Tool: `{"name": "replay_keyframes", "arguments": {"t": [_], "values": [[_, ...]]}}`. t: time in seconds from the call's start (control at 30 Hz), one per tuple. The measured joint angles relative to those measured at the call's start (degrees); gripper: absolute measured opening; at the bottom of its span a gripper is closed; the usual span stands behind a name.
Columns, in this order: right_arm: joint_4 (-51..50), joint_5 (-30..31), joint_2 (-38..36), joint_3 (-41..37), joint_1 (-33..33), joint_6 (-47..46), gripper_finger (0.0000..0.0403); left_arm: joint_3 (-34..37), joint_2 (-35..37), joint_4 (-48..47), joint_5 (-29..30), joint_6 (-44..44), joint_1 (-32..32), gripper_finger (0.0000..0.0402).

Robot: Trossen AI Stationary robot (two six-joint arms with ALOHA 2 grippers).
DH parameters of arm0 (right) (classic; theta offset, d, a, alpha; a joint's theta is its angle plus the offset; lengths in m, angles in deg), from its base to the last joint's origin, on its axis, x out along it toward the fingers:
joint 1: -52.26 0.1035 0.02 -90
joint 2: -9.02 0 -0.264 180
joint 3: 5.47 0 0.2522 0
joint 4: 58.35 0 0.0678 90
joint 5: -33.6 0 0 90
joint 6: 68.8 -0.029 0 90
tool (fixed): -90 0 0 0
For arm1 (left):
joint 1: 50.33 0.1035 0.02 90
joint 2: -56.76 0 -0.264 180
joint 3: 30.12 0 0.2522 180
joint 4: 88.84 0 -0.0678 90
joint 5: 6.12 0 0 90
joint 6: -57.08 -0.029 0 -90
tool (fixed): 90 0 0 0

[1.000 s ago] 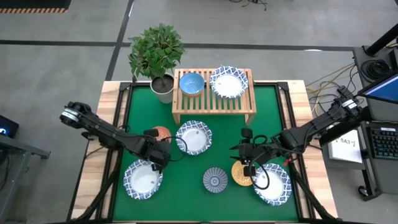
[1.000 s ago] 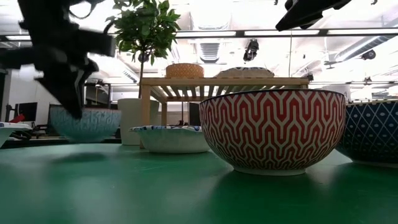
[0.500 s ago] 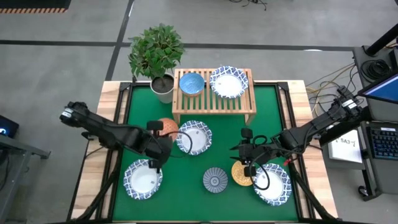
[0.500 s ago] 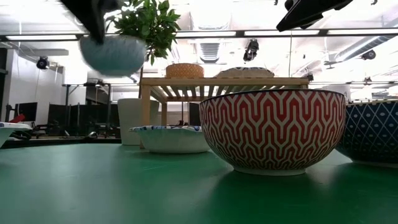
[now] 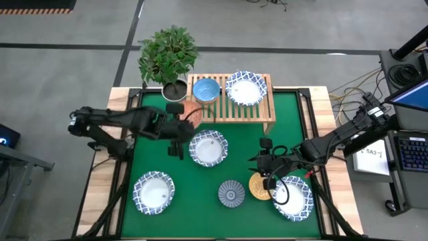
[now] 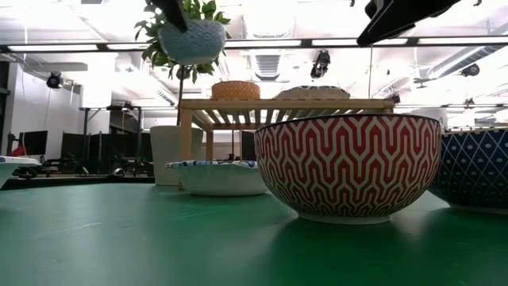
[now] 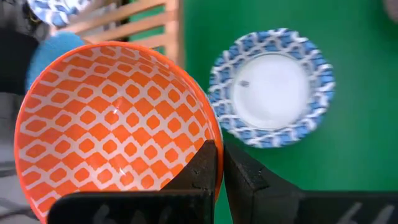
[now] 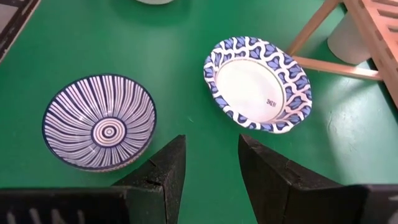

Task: Place and stack bowls onto a shelf
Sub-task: Stack the orange patterned bowl on top of the light blue patterned bowl on the shelf

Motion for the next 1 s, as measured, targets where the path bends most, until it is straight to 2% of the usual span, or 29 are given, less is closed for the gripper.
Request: {"name": "replay_keyframes", "arguments": {"t": [0.27,0.43,0.63,1.0], "values": [[-0.8,0.1,0.0,0.0,0.0,0.0,0.0137,-9.2,-4.5,-0.1,-0.1,-13.9,8.7,0.0000],[-0.8,0.1,0.0,0.0,0.0,0.7,0.0137,-13.3,-5.9,-0.4,-0.3,-18.6,13.7,0.0000],[-0.8,0.1,0.0,0.0,0.0,1.5,0.0137,-16.8,-9.1,0.2,-7.9,-21.1,19.6,0.0000],[-1.1,0.1,0.0,0.0,0.0,1.6,0.0137,-20.1,-13.6,0.5,-15.2,-24.4,25.3,0.0000]]}}
